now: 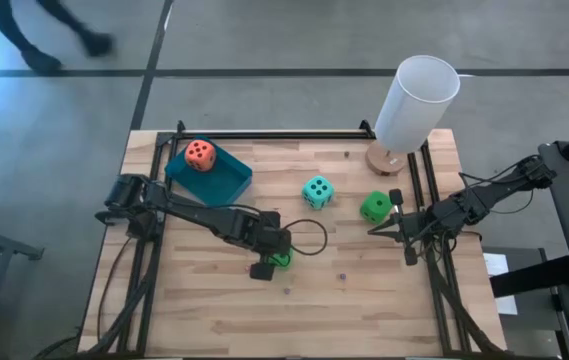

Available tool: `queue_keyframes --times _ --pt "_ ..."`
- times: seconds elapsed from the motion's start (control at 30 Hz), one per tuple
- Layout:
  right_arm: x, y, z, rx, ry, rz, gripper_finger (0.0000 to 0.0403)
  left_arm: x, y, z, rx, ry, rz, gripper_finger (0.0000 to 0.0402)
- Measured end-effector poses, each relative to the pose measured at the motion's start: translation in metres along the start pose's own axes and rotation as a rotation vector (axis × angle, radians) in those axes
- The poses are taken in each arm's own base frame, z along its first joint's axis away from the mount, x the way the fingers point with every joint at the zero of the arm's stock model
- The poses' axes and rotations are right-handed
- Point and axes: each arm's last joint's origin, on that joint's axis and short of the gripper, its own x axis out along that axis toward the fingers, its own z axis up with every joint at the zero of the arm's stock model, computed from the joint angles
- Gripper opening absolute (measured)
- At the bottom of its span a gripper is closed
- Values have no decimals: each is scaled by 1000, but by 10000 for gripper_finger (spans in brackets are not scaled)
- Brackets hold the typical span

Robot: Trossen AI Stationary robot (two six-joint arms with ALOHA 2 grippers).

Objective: Pick & Place Dice
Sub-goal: Put the big green dice on the left into the blue bin

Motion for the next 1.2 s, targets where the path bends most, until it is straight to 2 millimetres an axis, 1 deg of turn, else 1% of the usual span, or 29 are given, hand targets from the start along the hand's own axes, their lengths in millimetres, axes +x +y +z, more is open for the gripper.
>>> queue_keyframes --times 0.83,1.2 --pt "0 0 0 0 0 0 8 1 0 0 -10 -1 -5 397" --pt "0 0 0 0 0 0 8 1 0 0 -2 -2 -8 381"
